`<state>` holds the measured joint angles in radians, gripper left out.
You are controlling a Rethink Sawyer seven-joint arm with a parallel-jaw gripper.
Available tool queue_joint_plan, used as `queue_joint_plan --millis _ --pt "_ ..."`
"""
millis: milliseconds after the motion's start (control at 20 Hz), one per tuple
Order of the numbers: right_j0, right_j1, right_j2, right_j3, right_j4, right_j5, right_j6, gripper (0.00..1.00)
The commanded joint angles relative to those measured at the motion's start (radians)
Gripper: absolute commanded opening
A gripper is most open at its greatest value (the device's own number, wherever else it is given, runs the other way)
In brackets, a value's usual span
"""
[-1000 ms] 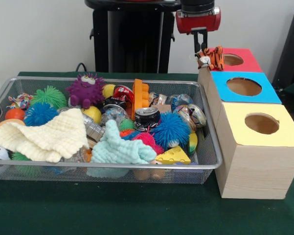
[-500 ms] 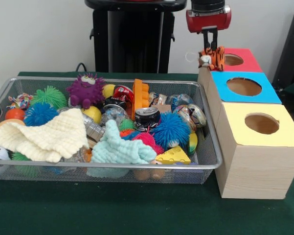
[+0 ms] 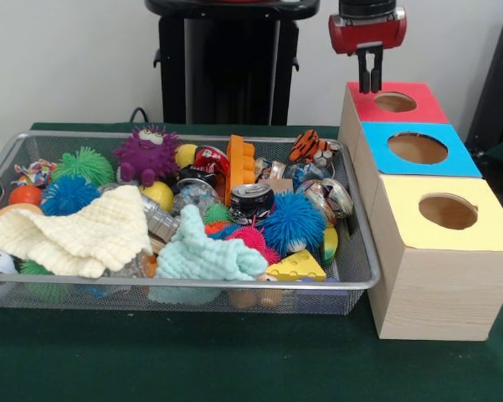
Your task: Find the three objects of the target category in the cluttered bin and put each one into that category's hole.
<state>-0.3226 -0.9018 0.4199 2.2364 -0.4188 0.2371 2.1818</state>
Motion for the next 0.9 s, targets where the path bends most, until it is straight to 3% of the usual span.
queue_joint_plan --millis 50,350,650,800,900 --pt "0.005 -0.018 0.001 -0.031 0.028 0.02 0.068 0.0" --pt "-0.013 -0.064 0.004 0.041 0.033 0.008 0.078 0.0" --pt "-0.056 -0.099 0.038 0.066 0.043 0.011 0.054 0.0" --pt "-0.156 -0.198 0.129 0.093 0.113 0.14 -0.061 0.0" --pt "-0.201 -0.223 0.168 0.086 0.14 0.197 -0.121 0.0"
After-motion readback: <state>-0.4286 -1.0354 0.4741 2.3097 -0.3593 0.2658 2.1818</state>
